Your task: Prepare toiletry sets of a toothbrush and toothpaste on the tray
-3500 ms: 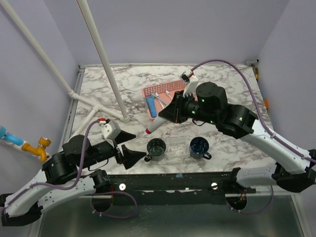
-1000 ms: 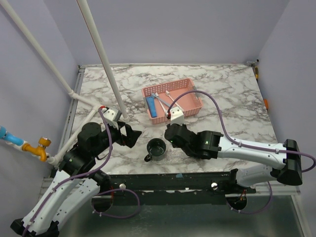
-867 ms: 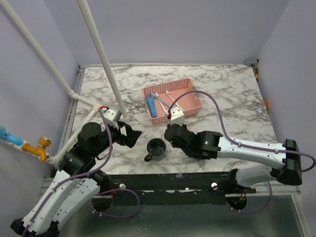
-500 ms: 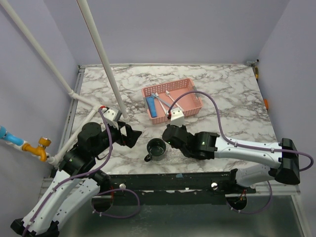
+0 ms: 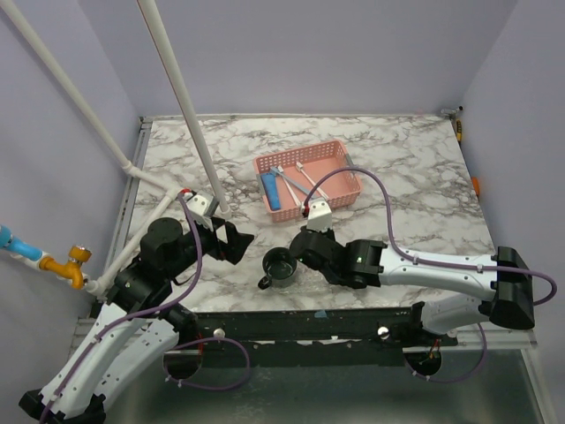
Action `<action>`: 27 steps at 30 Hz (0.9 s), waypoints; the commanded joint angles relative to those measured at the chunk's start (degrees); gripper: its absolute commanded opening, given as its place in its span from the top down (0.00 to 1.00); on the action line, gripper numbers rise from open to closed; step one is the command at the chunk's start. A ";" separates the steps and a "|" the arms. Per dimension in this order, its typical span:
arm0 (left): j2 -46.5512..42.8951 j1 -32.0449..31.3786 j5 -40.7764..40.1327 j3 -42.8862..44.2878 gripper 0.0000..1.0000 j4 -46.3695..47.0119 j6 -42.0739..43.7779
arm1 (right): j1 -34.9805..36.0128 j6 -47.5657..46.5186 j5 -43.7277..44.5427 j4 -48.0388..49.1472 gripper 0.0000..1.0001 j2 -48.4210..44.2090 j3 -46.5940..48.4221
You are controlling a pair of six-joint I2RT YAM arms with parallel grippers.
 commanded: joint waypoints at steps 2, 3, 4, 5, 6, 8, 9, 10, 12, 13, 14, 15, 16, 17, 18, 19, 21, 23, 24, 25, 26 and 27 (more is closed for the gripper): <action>0.29 0.40 1.60 -0.43 0.06 1.46 0.79 | 0.41 3.27 3.07 2.47 1.00 0.24 -0.95; 0.17 0.42 1.59 -0.43 0.06 1.49 0.77 | 0.43 3.53 3.07 2.55 1.00 0.34 -1.10; 0.20 0.42 1.59 -0.50 0.06 1.43 0.78 | 0.39 3.85 3.07 2.65 1.00 0.45 -1.28; 0.20 0.34 1.59 -0.51 0.06 1.45 0.80 | 0.30 4.13 3.03 2.64 1.00 0.56 -1.37; 0.19 0.41 1.59 -0.49 0.07 1.45 0.79 | 0.28 4.48 2.98 2.73 1.00 0.68 -1.38; 0.16 0.36 1.61 -0.49 0.06 1.43 0.80 | 0.05 5.26 2.77 2.87 1.00 1.12 -1.63; 0.07 0.37 1.61 -0.52 0.06 1.42 0.80 | -0.10 5.54 2.53 3.06 1.00 1.36 -1.66; 0.05 0.40 1.61 -0.51 0.06 1.43 0.76 | -0.22 5.68 2.40 3.20 1.00 1.69 -1.64; 0.04 0.40 1.61 -0.43 0.06 1.34 0.75 | -0.33 6.01 2.49 3.24 1.00 2.25 -1.45; 0.10 0.40 1.60 -0.47 0.06 1.34 0.80 | -0.35 6.26 2.60 3.28 1.00 2.49 -1.36; 0.03 0.36 1.57 -0.51 0.06 1.38 0.79 | -0.37 6.56 2.86 3.29 1.00 2.73 -1.39; 0.03 0.39 1.50 -0.50 0.06 1.28 0.78 | -0.53 6.87 3.08 3.29 1.00 2.92 -1.45; -0.05 0.37 1.50 -0.49 0.06 1.25 0.80 | -0.67 7.17 3.07 3.24 1.00 3.05 -1.50; -0.01 0.36 1.53 -0.52 0.06 1.25 0.80 | -0.78 7.78 3.22 3.06 1.00 3.08 -1.57; 0.00 0.36 1.49 -0.52 0.06 1.25 0.79 | -1.03 8.42 3.56 2.96 1.00 3.03 -1.64; 0.02 0.42 1.52 -0.52 0.06 1.30 0.78 | -1.09 8.76 3.75 2.94 1.00 2.97 -1.66; 0.00 0.40 1.50 -0.52 0.06 1.30 0.80 | -1.32 9.44 4.28 2.65 1.00 2.79 -1.64; -0.02 0.35 1.50 -0.49 0.06 1.30 0.78 | -1.65 10.25 5.12 2.13 1.00 2.69 -1.42; -0.04 0.37 1.48 -0.50 0.06 1.30 0.79 | -1.81 10.68 5.61 1.71 1.00 2.75 -1.37; 0.11 0.41 1.50 -0.52 0.06 1.25 0.79 | -2.10 11.17 6.05 1.22 1.00 2.77 -1.24; 0.07 0.35 1.47 -0.52 0.06 1.28 0.80 | -2.21 11.54 6.34 0.94 1.00 2.81 -1.21; 0.01 0.40 1.52 -0.52 0.06 1.26 0.76 | -2.43 11.75 6.60 0.63 1.00 2.91 -1.08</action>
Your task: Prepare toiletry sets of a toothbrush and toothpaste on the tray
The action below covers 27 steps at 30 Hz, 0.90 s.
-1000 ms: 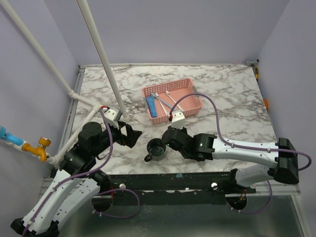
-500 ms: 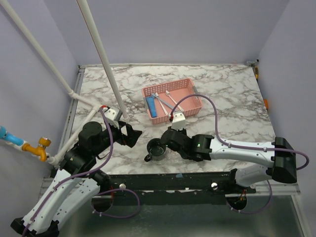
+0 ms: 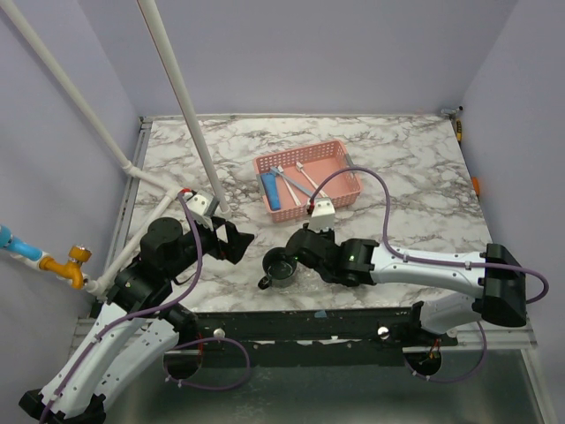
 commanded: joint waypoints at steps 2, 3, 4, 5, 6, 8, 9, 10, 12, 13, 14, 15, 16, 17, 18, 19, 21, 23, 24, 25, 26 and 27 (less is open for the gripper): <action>-0.25 0.35 1.42 -0.47 0.06 0.83 0.75 | -1.08 4.03 5.44 -1.48 1.00 0.08 0.03; -0.26 0.38 1.44 -0.49 0.06 0.82 0.79 | -1.22 4.36 5.58 -1.68 1.00 0.21 0.16; -0.21 0.41 1.42 -0.51 0.06 0.81 0.79 | -1.28 4.74 5.87 -2.00 1.00 0.25 0.17; -0.23 0.35 1.40 -0.52 0.06 0.82 0.80 | -1.39 5.11 5.96 -2.24 1.00 0.26 0.12; -0.24 0.36 1.43 -0.52 0.06 0.85 0.82 | -1.49 5.19 5.74 -2.28 1.00 0.34 0.17; -0.28 0.41 1.45 -0.51 0.06 0.84 0.81 | -1.54 5.09 5.01 -2.30 1.00 0.37 0.30; -0.23 0.35 1.47 -0.52 0.06 0.83 0.80 | -1.52 4.83 4.57 -2.04 1.00 0.35 0.25; -0.18 0.34 1.45 -0.51 0.06 0.82 0.83 | -1.57 4.34 4.16 -1.72 1.00 0.33 0.21; -0.15 0.37 1.44 -0.47 0.06 0.82 0.87 | -1.54 3.66 3.54 -1.17 1.00 0.54 0.08; -0.07 0.42 1.44 -0.49 0.06 0.85 0.86 | -1.52 3.51 3.11 -1.05 1.00 0.62 0.08; -0.06 0.41 1.48 -0.43 0.06 0.81 0.93 | -1.57 3.17 2.80 -0.87 1.00 0.69 0.04; 0.05 0.41 1.50 -0.43 0.06 0.82 0.93 | -1.54 2.86 2.43 -0.60 1.00 0.81 -0.03; 0.05 0.35 1.44 -0.43 0.06 0.81 0.93 | -1.59 2.54 2.13 -0.44 1.00 0.83 -0.14; -0.03 0.39 1.44 -0.48 0.06 0.81 0.93 | -1.51 2.38 1.87 -0.41 1.00 0.91 -0.14; 0.04 0.37 1.37 -0.44 0.06 0.90 0.93 | -1.56 2.17 1.54 -0.48 1.00 0.88 -0.14; 0.01 0.38 1.36 -0.43 0.06 0.92 0.92 | -1.57 1.88 1.21 -0.48 1.00 0.86 -0.07; 0.10 0.39 1.36 -0.43 0.06 0.90 1.02 | -1.49 1.53 0.66 -0.85 1.00 0.67 0.21; 0.07 0.42 1.35 -0.43 0.06 0.90 1.02 | -1.52 1.35 0.30 -1.04 1.00 0.38 0.16; 0.10 0.39 1.39 -0.43 0.06 0.96 1.02 | -1.50 1.31 0.13 -1.20 1.00 0.24 0.12; -0.01 0.34 1.35 -0.43 0.06 0.90 0.98 | -1.44 1.22 -0.03 -1.29 1.00 0.06 0.12; 0.07 0.41 1.37 -0.42 0.06 0.84 1.00 | -1.44 1.21 -0.21 -1.44 1.00 -0.17 0.13; 0.09 0.41 1.35 -0.43 0.06 0.89 1.01 | -1.45 1.21 -0.35 -1.63 1.00 -0.30 0.13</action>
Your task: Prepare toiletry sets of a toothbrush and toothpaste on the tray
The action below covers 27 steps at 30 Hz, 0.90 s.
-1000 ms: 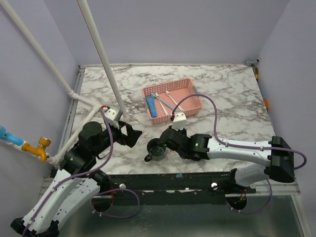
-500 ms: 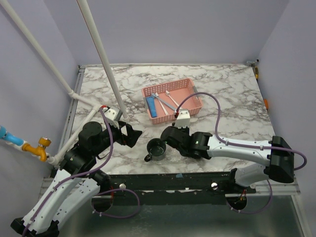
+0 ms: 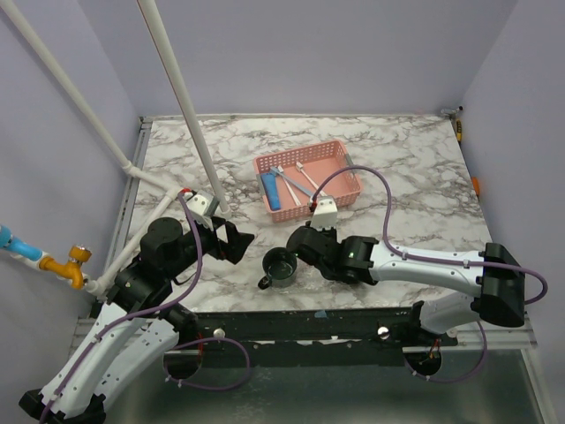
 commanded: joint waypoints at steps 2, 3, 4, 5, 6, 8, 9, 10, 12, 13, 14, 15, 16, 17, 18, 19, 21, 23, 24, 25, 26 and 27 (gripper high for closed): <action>0.01 0.42 1.26 -0.43 0.06 0.87 0.98 | -0.16 -0.64 -0.74 -0.82 1.00 -1.05 0.28; 0.03 0.38 1.26 -0.43 0.06 0.88 0.98 | -0.16 -0.66 -0.76 -1.07 1.00 -1.24 0.35; 0.10 0.42 1.26 -0.40 0.06 0.88 0.98 | -0.14 -0.82 -0.86 -1.20 1.00 -1.55 0.32; 0.11 0.37 1.36 -0.42 0.06 0.90 0.98 | -0.10 -1.01 -0.96 -1.29 1.00 -1.94 0.26; 0.18 0.39 1.37 -0.39 0.06 0.88 0.98 | -0.13 -1.07 -0.97 -1.28 1.00 -2.37 0.15; 0.14 0.39 1.36 -0.35 0.06 0.96 0.98 | -0.12 -1.19 -1.00 -1.00 1.00 -2.84 -0.21; 0.24 0.43 1.35 -0.34 0.06 0.96 0.98 | -0.16 -1.23 -1.04 -0.75 1.00 -3.01 -0.38; 0.23 0.42 1.39 -0.34 0.06 0.94 0.97 | -0.16 -1.40 -1.14 -0.33 1.00 -3.07 -0.56; 0.23 0.41 1.44 -0.34 0.06 0.89 0.93 | -0.16 -1.39 -1.10 0.24 1.00 -2.72 -0.67; 0.22 0.39 1.43 -0.34 0.06 0.90 0.91 | -0.12 -1.31 -1.14 0.45 1.00 -2.49 -0.47; 0.29 0.34 1.46 -0.34 0.06 0.88 0.93 | -0.15 -0.97 -1.14 0.30 1.00 -1.93 -0.14; 0.23 0.39 1.43 -0.41 0.06 0.88 0.93 | -0.17 -0.43 -1.07 -0.08 1.00 -1.38 0.29; 0.25 0.34 1.45 -0.41 0.06 0.90 0.97 | -0.13 0.08 -0.84 -0.32 1.00 -0.91 0.61; 0.13 0.39 1.44 -0.43 0.06 0.81 0.98 | -0.17 0.14 -0.72 -0.34 1.00 -0.35 0.73; 0.12 0.35 1.44 -0.42 0.06 0.86 0.98 | -0.17 0.20 -0.51 -0.33 1.00 0.11 0.88; 0.14 0.37 1.38 -0.42 0.07 0.81 0.98 | -0.09 0.17 -0.44 -0.33 1.00 0.57 1.02; 0.10 0.38 1.35 -0.38 0.06 0.81 0.98 | -0.18 0.35 -0.50 -0.04 1.00 1.15 1.17; 0.05 0.40 1.39 -0.38 0.06 0.79 0.98 | -0.17 0.35 -0.61 0.53 1.00 1.42 1.15; 0.12 0.35 1.36 -0.43 0.06 0.83 0.98 | -0.17 0.39 -0.66 0.95 1.00 1.51 1.09; 0.08 0.39 1.39 -0.42 0.06 0.80 0.98 | -0.17 0.28 -0.78 1.21 1.00 1.54 1.15; 0.10 0.42 1.35 -0.43 0.06 0.90 0.98 | -0.17 0.29 -0.79 1.41 1.00 1.77 1.24; 0.06 0.42 1.37 -0.43 0.06 0.88 0.98 | -0.17 0.26 -0.79 1.43 1.00 1.97 1.41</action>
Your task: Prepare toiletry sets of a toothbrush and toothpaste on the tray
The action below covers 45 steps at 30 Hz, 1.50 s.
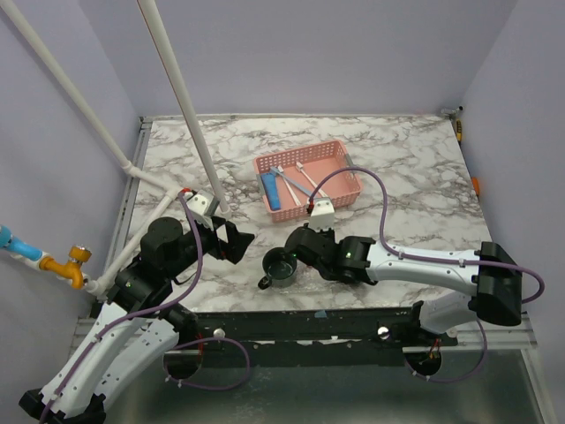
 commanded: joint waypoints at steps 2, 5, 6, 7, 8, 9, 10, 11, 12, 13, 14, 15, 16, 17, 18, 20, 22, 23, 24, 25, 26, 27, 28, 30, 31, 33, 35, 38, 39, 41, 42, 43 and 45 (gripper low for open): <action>0.04 0.37 1.40 -0.43 0.06 0.75 0.93 | -0.10 1.01 0.50 1.59 1.00 1.33 1.58; 0.04 0.42 1.31 -0.37 0.06 0.75 1.04 | -0.16 0.89 0.23 2.00 1.00 1.55 1.77; 0.05 0.38 1.35 -0.34 0.06 0.76 1.07 | -0.16 0.89 0.19 2.17 1.00 1.48 1.77; 0.06 0.42 1.36 -0.41 0.06 0.72 1.07 | -0.16 0.82 0.12 2.36 1.00 1.49 1.77; 0.03 0.42 1.33 -0.43 0.06 0.75 1.02 | -0.17 0.74 0.02 2.63 1.00 1.35 1.77; 0.09 0.40 1.33 -0.42 0.06 0.78 1.07 | -0.14 0.66 -0.07 2.86 1.00 1.32 1.68; 0.03 0.35 1.33 -0.43 0.06 0.74 1.06 | -0.16 0.58 -0.07 2.96 1.00 1.28 1.76; 0.16 0.35 1.33 -0.38 0.06 0.75 1.04 | -0.17 0.43 -0.11 2.96 1.00 1.18 1.89; 0.13 0.37 1.33 -0.36 0.06 0.72 1.02 | -0.11 0.32 -0.25 3.04 1.00 1.21 2.02; 0.14 0.36 1.28 -0.43 0.06 0.73 1.07 | -0.11 0.17 -0.34 2.97 1.00 1.15 2.20; 0.18 0.36 1.30 -0.35 0.06 0.78 1.09 | -0.10 -0.07 -0.41 3.09 1.00 1.13 2.37; 0.26 0.36 1.26 -0.34 0.06 0.74 1.11 | -0.14 -0.15 -0.39 3.07 1.00 1.14 2.51; 0.28 0.36 1.26 -0.34 0.06 0.79 1.15 | -0.15 -0.37 -0.50 3.08 1.00 1.06 2.56; 0.36 0.41 1.26 -0.34 0.06 0.78 1.09 | -0.10 -0.48 -0.57 3.25 1.00 1.12 2.57; 0.41 0.42 1.29 -0.34 0.07 0.73 1.11 | -0.12 -0.58 -0.60 3.36 1.00 1.09 2.56; 0.43 0.40 1.24 -0.34 0.06 0.72 1.15 | -0.16 -0.94 -0.81 3.94 1.00 1.15 2.30; 0.50 0.34 1.24 -0.34 0.06 0.73 1.13 | -0.10 -0.84 -1.02 4.23 1.00 1.37 2.12; 0.50 0.41 1.23 -0.34 0.06 0.73 1.09 | -0.16 -0.84 -1.19 4.39 1.00 1.47 2.03; 0.53 0.36 1.23 -0.34 0.06 0.70 1.14 | -0.11 -0.84 -1.22 4.50 1.00 1.58 2.03; 0.48 0.43 1.19 -0.34 0.06 0.77 1.14 | -0.10 -0.91 -1.22 4.50 1.00 1.77 1.95; 0.48 0.37 1.18 -0.34 0.06 0.72 1.13 | -0.10 -0.93 -1.22 4.59 1.00 1.93 1.96; 0.52 0.40 1.15 -0.34 0.07 0.72 1.15 | -0.12 -1.03 -1.28 4.51 1.00 2.10 2.02; 0.55 0.40 1.08 -0.34 0.06 0.76 1.14 | -0.12 -1.06 -1.37 4.50 1.00 2.34 2.03; 0.71 0.34 1.06 -0.33 0.06 0.73 1.24 | -0.17 -1.04 -1.41 4.43 0.99 2.56 2.10; 0.67 0.37 1.06 -0.34 0.06 0.69 1.24 | -0.10 -1.00 -1.41 4.37 0.96 2.70 2.03; 0.66 0.42 1.06 -0.28 0.06 0.72 1.22 | -0.17 -0.92 -1.30 4.20 0.85 2.82 2.16; 0.71 0.38 1.06 -0.25 0.06 0.77 1.24 | -0.17 -0.97 -1.13 3.94 0.79 2.88 2.44; 0.81 0.34 1.06 -0.25 0.06 0.73 1.33 | -0.10 -1.01 -0.63 3.10 0.70 2.68 3.07; 0.84 0.41 1.15 -0.25 0.06 0.74 1.33 | -0.16 -1.04 -0.50 2.89 0.67 2.56 3.37; 0.87 0.36 1.15 -0.25 0.06 0.73 1.33 | -0.10 -1.10 -0.42 2.28 0.61 2.31 4.07; 0.81 0.42 1.16 -0.25 0.06 0.72 1.33 | -0.10 -1.12 -0.40 2.06 0.60 1.93 4.52; 0.87 0.34 1.22 -0.25 0.06 0.72 1.33 | -0.12 -1.17 -0.43 1.84 0.58 1.73 4.89; 0.82 0.41 1.24 -0.25 0.06 0.72 1.33 | -0.11 -2.00 -0.74 1.66 0.56 0.83 5.81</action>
